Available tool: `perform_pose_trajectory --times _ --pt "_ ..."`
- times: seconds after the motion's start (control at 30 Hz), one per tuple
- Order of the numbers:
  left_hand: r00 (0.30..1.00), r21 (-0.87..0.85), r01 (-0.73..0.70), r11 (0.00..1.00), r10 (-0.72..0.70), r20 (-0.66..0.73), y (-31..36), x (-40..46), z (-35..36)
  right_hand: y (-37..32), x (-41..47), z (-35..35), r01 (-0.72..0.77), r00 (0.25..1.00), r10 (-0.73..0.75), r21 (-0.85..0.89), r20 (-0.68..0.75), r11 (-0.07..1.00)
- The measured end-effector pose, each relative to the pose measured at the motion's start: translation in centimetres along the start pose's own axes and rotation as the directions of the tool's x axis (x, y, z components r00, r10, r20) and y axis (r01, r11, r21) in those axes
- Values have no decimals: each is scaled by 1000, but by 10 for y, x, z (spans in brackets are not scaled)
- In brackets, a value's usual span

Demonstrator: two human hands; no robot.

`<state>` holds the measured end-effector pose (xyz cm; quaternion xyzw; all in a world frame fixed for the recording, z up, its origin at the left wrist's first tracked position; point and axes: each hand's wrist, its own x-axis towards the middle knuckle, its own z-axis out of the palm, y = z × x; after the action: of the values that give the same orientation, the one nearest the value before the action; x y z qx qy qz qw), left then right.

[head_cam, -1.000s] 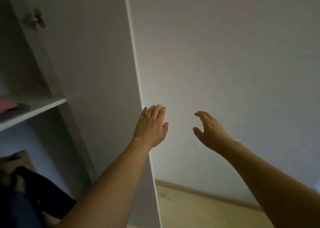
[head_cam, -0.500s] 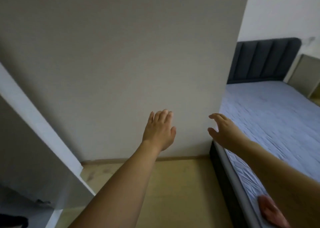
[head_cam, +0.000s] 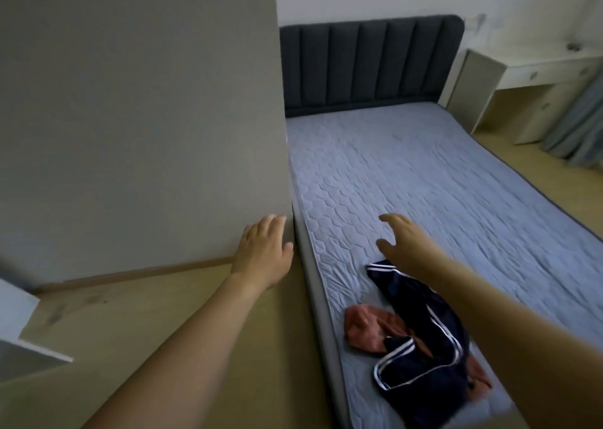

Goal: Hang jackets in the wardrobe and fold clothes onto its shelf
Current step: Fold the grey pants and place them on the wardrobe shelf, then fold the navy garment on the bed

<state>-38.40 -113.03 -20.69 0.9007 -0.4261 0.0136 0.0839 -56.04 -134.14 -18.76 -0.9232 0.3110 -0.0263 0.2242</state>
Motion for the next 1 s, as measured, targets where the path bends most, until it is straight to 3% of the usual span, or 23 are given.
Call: perform_pose_trajectory --times 0.1,0.27,0.53,0.8,1.0 --pt "994 -33 18 999 -14 111 40 -12 27 63 2 -13 -73 992 73 -2 107 997" --pt "970 -98 185 978 -166 176 78 11 74 144 21 -15 -87 990 81 48 119 995" --pt "855 -206 455 866 -360 375 215 55 198 323 69 -11 -87 962 80 15 260 996" --pt "672 -330 729 600 -531 516 317 101 325 462 171 37 -92 859 93 -27 503 995" --pt "548 -390 836 386 -563 618 327 144 495 552 227 191 -169 788 98 61 608 984"
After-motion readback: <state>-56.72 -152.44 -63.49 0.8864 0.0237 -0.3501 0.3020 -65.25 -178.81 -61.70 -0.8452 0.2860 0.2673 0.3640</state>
